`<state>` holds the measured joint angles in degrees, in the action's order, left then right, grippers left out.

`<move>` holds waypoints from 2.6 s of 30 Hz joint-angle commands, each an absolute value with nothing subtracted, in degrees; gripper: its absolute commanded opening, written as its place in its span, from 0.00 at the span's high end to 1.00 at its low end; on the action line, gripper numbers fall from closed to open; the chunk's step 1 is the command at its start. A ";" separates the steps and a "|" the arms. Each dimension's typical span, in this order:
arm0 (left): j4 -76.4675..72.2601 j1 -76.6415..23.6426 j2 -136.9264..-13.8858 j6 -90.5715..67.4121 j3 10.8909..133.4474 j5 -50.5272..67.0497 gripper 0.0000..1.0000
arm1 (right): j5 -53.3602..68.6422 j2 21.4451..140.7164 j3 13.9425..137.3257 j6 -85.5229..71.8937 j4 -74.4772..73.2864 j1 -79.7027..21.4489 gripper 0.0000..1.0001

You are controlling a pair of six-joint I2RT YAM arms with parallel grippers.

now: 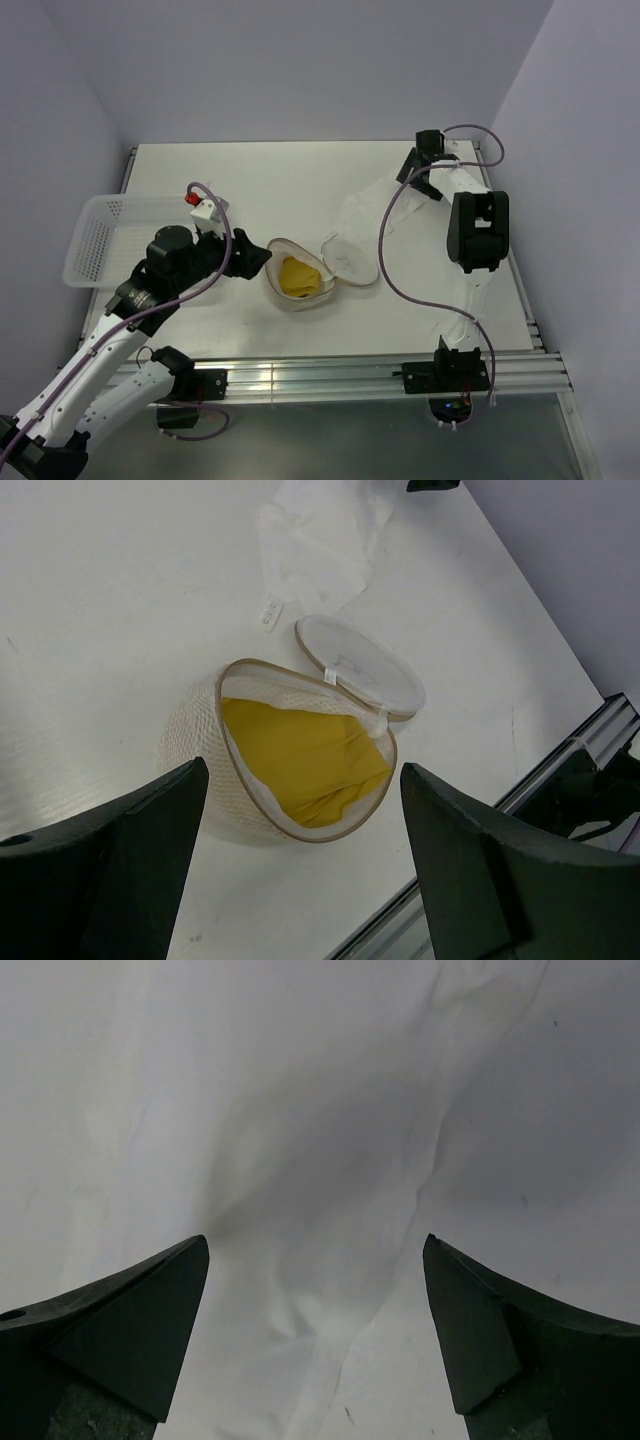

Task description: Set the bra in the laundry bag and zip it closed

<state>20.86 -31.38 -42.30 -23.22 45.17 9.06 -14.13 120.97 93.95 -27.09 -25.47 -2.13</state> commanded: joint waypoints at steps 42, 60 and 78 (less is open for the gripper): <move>13.36 -21.80 -41.92 -25.58 43.33 22.24 0.16 | 9.57 112.12 90.21 -32.16 -6.81 5.98 1.00; 2.64 -29.42 -45.88 -28.57 51.76 24.62 0.01 | 19.70 66.37 68.29 -31.56 9.23 -4.03 1.00; -3.69 -42.79 -50.44 -24.08 57.04 14.86 0.01 | 18.54 50.54 72.77 -28.57 6.59 -27.76 1.00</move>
